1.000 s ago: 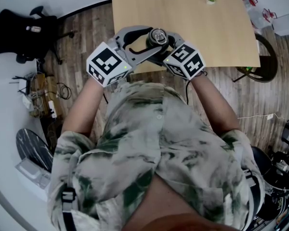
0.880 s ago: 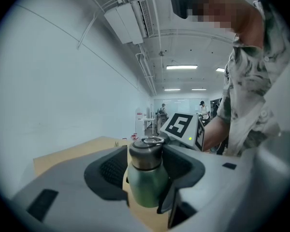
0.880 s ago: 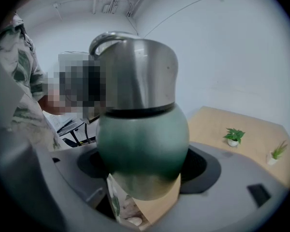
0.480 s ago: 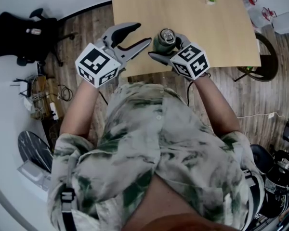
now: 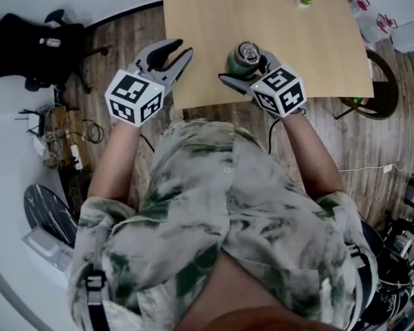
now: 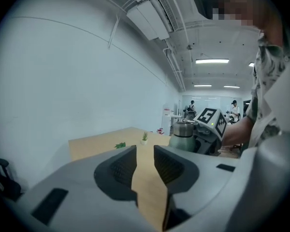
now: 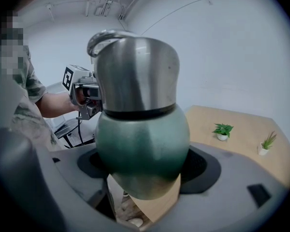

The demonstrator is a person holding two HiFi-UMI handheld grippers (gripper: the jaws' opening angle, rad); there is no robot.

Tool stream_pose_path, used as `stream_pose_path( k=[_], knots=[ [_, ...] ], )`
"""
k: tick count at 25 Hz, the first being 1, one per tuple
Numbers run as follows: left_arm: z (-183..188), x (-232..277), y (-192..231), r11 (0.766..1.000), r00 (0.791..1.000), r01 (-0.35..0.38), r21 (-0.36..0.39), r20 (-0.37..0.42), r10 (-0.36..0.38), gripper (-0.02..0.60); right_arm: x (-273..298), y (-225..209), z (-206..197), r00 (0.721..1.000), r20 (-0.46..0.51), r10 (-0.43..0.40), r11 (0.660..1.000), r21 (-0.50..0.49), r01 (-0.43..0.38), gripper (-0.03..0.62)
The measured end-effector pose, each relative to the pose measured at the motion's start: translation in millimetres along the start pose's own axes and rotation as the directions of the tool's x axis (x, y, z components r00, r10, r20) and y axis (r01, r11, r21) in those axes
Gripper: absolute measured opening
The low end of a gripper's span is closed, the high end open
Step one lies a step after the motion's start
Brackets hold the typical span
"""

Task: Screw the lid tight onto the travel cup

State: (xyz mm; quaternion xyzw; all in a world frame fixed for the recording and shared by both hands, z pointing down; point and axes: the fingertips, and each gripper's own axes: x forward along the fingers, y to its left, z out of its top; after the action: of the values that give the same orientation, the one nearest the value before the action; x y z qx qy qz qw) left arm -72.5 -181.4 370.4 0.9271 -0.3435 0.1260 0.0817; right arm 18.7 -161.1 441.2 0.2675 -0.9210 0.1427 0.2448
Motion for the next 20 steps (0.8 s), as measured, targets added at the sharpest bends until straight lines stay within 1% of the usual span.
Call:
stream_pose_path(
  k=[2, 6, 10, 12, 15, 20],
  knots=[
    [-5.8, -3.8, 2.2, 1.0, 1.0, -0.024, -0.021, -0.007, 0.023, 0.116, -2.4, 0.7, -0.7, 1.0, 0.002, -0.001, 1.0, 0.0, 0.001, 0.405],
    [-17.0, -9.5, -2.7, 0.998, 0.998, -0.054, -0.04, -0.025, 0.053, 0.094, -8.9, 3.6, -4.3, 1.0, 0.007, -0.001, 1.0, 0.001, 0.001, 0.405],
    [-33.6, -15.4, -5.5, 0.993, 0.994, -0.094, -0.075, -0.071, 0.088, 0.056, -15.9, 6.4, -4.6, 1.0, 0.016, -0.003, 1.0, 0.007, 0.002, 0.405],
    [-43.9, -16.8, -10.2, 0.991, 0.991, -0.096, -0.095, -0.1, 0.086, 0.04, -18.8, 7.5, -5.6, 1.0, 0.017, -0.003, 1.0, 0.006, 0.003, 0.405],
    [-58.3, -17.8, -20.2, 0.989, 0.987, -0.097, -0.112, -0.137, 0.081, 0.032, -24.1, 8.8, -8.8, 1.0, 0.019, -0.003, 1.0, -0.002, 0.003, 0.405],
    [-79.4, -23.4, -32.7, 0.984, 0.981, -0.101, -0.146, -0.178, 0.074, 0.028, -28.0, 13.0, -11.0, 1.0, 0.019, -0.008, 1.0, -0.006, 0.008, 0.405]
  ],
)
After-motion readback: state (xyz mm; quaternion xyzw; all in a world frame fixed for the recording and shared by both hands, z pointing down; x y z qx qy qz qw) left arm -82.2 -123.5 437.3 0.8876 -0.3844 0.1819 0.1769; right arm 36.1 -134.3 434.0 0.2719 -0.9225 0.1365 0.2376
